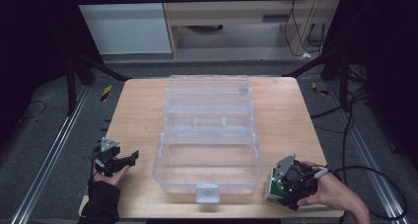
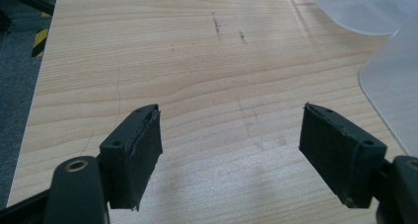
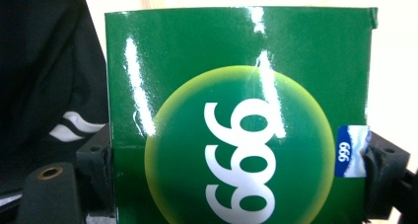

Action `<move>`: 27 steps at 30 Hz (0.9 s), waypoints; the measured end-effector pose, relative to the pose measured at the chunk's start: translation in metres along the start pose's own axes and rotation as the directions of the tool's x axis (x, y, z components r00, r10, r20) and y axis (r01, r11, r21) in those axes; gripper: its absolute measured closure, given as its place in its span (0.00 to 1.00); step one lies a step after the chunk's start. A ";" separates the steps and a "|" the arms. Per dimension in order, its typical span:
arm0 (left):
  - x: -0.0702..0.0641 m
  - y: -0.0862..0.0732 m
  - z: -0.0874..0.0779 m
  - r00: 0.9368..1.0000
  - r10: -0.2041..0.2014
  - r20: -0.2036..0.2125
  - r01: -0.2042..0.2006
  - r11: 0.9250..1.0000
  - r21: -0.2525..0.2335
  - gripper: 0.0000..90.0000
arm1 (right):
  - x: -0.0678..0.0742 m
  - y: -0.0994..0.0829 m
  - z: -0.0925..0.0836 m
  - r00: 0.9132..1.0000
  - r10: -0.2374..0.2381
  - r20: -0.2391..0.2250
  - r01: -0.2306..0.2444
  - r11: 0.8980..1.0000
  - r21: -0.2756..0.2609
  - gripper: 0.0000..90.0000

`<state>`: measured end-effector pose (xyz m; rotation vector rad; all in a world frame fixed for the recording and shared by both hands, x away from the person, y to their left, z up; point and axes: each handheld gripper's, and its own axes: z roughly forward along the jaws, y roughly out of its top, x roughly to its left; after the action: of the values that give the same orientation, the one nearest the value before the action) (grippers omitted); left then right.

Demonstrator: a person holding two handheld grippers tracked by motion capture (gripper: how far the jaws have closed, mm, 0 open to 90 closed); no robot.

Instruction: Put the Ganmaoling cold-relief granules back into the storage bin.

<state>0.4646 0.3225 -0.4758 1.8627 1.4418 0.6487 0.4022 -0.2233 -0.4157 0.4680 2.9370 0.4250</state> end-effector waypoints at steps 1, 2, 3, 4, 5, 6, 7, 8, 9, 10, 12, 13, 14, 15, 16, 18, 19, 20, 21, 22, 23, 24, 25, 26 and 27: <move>0.000 0.000 0.000 1.000 -0.001 0.000 0.001 1.000 0.000 0.26 | -0.001 0.001 -0.006 1.000 0.011 0.003 -0.011 1.000 -0.022 0.18; 0.000 0.000 0.000 1.000 -0.001 0.000 0.001 1.000 0.000 0.26 | -0.001 0.001 -0.006 1.000 0.011 0.003 -0.011 1.000 -0.022 0.18; 0.000 0.000 0.000 1.000 -0.001 0.000 0.001 1.000 0.000 0.26 | -0.001 0.001 -0.008 1.000 0.013 0.006 -0.013 0.999 -0.029 0.18; 0.000 0.000 0.000 1.000 -0.001 0.000 0.001 1.000 0.000 0.26 | -0.003 0.002 -0.013 1.000 0.009 0.015 -0.008 0.999 -0.033 0.18; 0.000 0.000 0.000 1.000 -0.001 0.000 0.001 1.000 0.000 0.26 | -0.003 0.002 -0.013 1.000 0.009 0.015 -0.008 0.999 -0.033 0.18; 0.000 0.000 0.000 1.000 -0.001 0.000 0.001 1.000 0.000 0.26 | -0.004 0.003 -0.017 1.000 0.008 0.019 -0.008 0.999 -0.033 0.18; 0.000 0.000 0.000 1.000 -0.001 0.000 0.001 1.000 0.000 0.26 | -0.004 0.003 -0.017 1.000 0.008 0.019 -0.008 0.999 -0.033 0.18; 0.000 0.000 0.000 1.000 -0.001 0.000 0.001 1.000 0.000 0.26 | -0.003 0.004 -0.022 1.000 0.014 0.019 -0.013 0.999 -0.035 0.18; 0.000 0.000 0.000 1.000 -0.002 0.000 0.002 1.000 0.000 0.26 | -0.003 0.005 -0.025 1.000 0.011 0.021 -0.011 0.999 -0.035 0.18; 0.000 0.000 0.000 1.000 -0.002 0.000 0.002 1.000 0.000 0.26 | -0.003 0.005 -0.025 1.000 0.011 0.021 -0.011 0.999 -0.035 0.18; 0.000 0.000 0.000 1.000 -0.001 0.000 0.001 1.000 0.000 0.26 | -0.003 0.008 -0.033 1.000 0.006 0.021 -0.005 0.999 -0.044 0.18; 0.000 0.000 0.000 1.000 -0.001 0.000 0.001 1.000 0.000 0.26 | -0.003 0.008 -0.033 1.000 0.006 0.021 -0.005 0.999 -0.044 0.18; 0.000 0.000 0.000 1.000 -0.001 0.000 0.001 1.000 0.000 0.26 | -0.003 0.010 -0.039 1.000 -0.005 0.028 0.006 0.999 -0.050 0.18; 0.000 0.000 0.000 1.000 -0.001 0.000 0.001 1.000 0.000 0.26 | -0.003 0.010 -0.039 1.000 -0.005 0.028 0.006 0.999 -0.050 0.18; 0.000 0.000 0.000 1.000 -0.001 0.000 0.001 1.000 0.000 0.26 | -0.004 0.012 -0.045 0.999 -0.008 0.033 0.010 0.998 -0.056 0.18; 0.000 0.000 0.000 1.000 -0.002 0.000 0.002 1.000 -0.001 0.26 | -0.004 0.014 -0.050 0.999 -0.010 0.037 0.012 0.998 -0.060 0.18; 0.000 0.000 0.000 1.000 -0.002 0.000 0.002 1.000 -0.001 0.26 | -0.004 0.015 -0.052 0.999 -0.012 0.038 0.014 0.998 -0.061 0.18; 0.000 0.000 0.000 1.000 -0.002 0.000 0.002 1.000 -0.001 0.26 | -0.005 0.017 -0.054 0.999 -0.014 0.038 0.017 0.998 -0.062 0.18; 0.000 0.000 0.000 1.000 -0.003 0.000 0.003 1.000 -0.001 0.26 | -0.005 0.018 -0.057 0.999 -0.016 0.036 0.019 0.998 -0.058 0.18; 0.000 0.000 0.000 1.000 -0.003 0.000 0.003 1.000 -0.001 0.26 | -0.005 0.019 -0.058 0.999 -0.016 0.036 0.018 0.998 -0.057 0.18; 0.000 0.000 0.000 1.000 -0.003 0.000 0.003 1.000 -0.001 0.26 | -0.005 0.019 -0.058 0.999 -0.016 0.036 0.018 0.998 -0.057 0.18; 0.000 0.000 0.000 1.000 -0.004 0.001 0.004 1.000 -0.002 0.26 | -0.005 0.021 -0.060 0.999 -0.021 0.036 0.023 0.998 -0.056 0.18; 0.000 0.000 0.000 1.000 -0.005 0.001 0.005 1.000 -0.002 0.26 | -0.005 0.024 -0.065 0.999 -0.022 0.036 0.024 0.998 -0.058 0.18; 0.000 0.000 0.000 1.000 -0.005 0.001 0.005 1.000 -0.002 0.26 | -0.005 0.026 -0.066 0.999 -0.022 0.036 0.024 0.998 -0.053 0.18; 0.000 0.000 0.000 1.000 -0.005 0.001 0.005 1.000 -0.002 0.26 | -0.005 0.026 -0.066 0.999 -0.022 0.036 0.024 0.998 -0.053 0.18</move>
<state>0.4646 0.3230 -0.4757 1.8567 1.4440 0.6466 0.4022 -0.2184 -0.3445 0.4301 2.8856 0.4862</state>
